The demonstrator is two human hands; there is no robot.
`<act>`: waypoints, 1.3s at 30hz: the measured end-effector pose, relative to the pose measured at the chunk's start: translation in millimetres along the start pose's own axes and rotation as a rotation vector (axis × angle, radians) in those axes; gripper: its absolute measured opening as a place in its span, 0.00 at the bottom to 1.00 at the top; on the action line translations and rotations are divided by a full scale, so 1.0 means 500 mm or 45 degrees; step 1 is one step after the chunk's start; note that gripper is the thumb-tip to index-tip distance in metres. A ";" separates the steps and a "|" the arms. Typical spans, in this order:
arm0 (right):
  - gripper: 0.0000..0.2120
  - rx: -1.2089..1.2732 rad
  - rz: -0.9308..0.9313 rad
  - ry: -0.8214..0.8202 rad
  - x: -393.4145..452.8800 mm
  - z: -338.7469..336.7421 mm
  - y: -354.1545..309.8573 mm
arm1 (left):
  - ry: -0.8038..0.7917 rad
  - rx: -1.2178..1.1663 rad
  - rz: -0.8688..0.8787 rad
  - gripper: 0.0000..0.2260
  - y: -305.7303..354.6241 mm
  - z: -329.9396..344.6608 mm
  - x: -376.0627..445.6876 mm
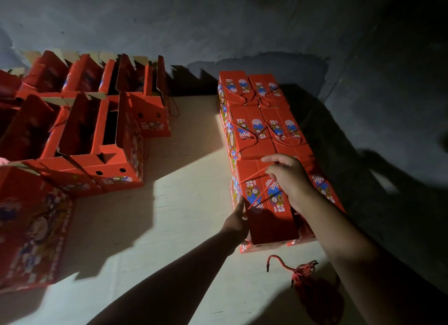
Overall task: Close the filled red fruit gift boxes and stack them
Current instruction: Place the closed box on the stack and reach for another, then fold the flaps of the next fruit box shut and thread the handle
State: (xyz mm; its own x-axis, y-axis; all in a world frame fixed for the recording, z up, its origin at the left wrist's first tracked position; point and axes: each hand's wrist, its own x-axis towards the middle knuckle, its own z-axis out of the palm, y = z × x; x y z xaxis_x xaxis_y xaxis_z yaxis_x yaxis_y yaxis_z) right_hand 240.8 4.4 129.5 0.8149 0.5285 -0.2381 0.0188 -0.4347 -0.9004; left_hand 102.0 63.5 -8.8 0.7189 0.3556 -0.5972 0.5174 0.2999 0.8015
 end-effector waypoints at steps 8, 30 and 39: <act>0.13 -0.501 -0.101 -0.049 0.022 0.079 0.080 | 0.048 0.087 0.099 0.30 -0.029 -0.028 0.002; 0.53 -1.343 -0.614 -0.079 -0.055 0.160 0.256 | 1.001 -0.112 0.045 0.25 -0.034 -0.687 -0.010; 0.40 -1.498 -0.729 0.030 -0.036 0.158 0.251 | 1.041 -0.534 -0.011 0.37 -0.032 -0.724 0.052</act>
State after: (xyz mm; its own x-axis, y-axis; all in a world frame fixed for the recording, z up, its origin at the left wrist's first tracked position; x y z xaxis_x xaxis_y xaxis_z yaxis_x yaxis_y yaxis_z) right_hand 182.6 -2.1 -7.7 0.5323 0.8421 0.0871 0.8458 -0.5333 -0.0132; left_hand -55.7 388.4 -48.6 0.0812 0.8194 -0.5675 0.1956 0.5452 0.8151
